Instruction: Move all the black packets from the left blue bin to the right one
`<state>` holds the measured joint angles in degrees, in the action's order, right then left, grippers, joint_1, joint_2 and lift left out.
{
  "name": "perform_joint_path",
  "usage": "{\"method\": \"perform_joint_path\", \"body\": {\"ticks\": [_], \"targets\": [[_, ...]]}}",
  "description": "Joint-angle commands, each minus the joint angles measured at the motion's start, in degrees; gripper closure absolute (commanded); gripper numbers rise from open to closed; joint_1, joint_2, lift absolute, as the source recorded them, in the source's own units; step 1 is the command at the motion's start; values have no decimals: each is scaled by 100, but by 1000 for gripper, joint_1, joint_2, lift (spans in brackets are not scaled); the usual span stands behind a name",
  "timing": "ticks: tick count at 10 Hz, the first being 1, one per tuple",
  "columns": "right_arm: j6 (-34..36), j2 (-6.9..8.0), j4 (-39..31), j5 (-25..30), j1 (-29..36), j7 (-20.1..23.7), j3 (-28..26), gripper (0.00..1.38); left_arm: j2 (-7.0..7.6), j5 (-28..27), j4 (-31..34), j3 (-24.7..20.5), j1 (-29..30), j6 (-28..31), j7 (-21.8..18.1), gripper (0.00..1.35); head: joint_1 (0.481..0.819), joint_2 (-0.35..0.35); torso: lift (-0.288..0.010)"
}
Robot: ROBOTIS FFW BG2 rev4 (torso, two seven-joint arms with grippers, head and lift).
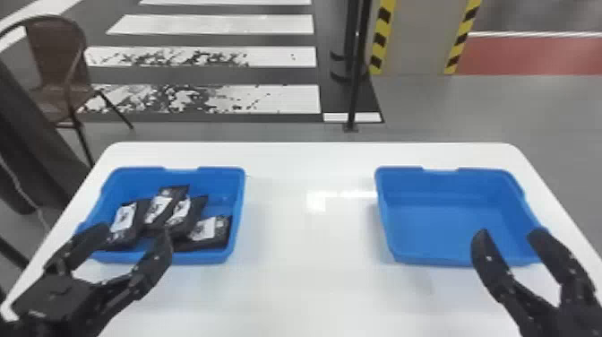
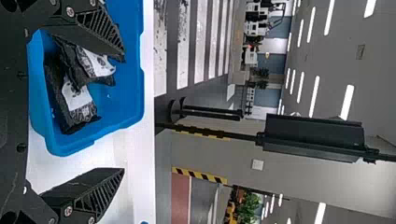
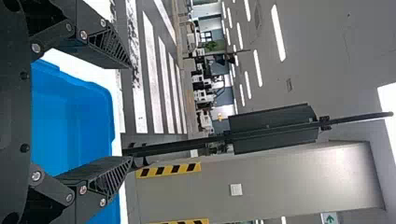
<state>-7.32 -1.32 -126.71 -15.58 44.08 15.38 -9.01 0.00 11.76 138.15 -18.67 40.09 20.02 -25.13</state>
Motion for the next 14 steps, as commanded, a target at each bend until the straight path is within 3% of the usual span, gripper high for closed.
{"method": "perform_joint_path", "body": {"ticks": [1,4,6,11,14], "targets": [[0,0,8,-18,-7,0,10,355,-9,-193,-153,-64,-311,163,0,144,695,29,-140],[0,0,36,-41,-21,0,21,355,334,-707,-533,39,-1056,979,-27,142,695,56,-140],[0,0,92,-64,-49,0,44,355,545,-947,-913,176,-1591,1119,-88,140,695,62,-140],[0,0,148,-87,-91,0,124,355,562,-1507,-2488,187,-2856,1302,-334,136,695,98,-140],[0,0,190,-87,-105,9,135,355,624,-1564,-3135,405,-3208,1499,-528,136,695,97,-140]]}}
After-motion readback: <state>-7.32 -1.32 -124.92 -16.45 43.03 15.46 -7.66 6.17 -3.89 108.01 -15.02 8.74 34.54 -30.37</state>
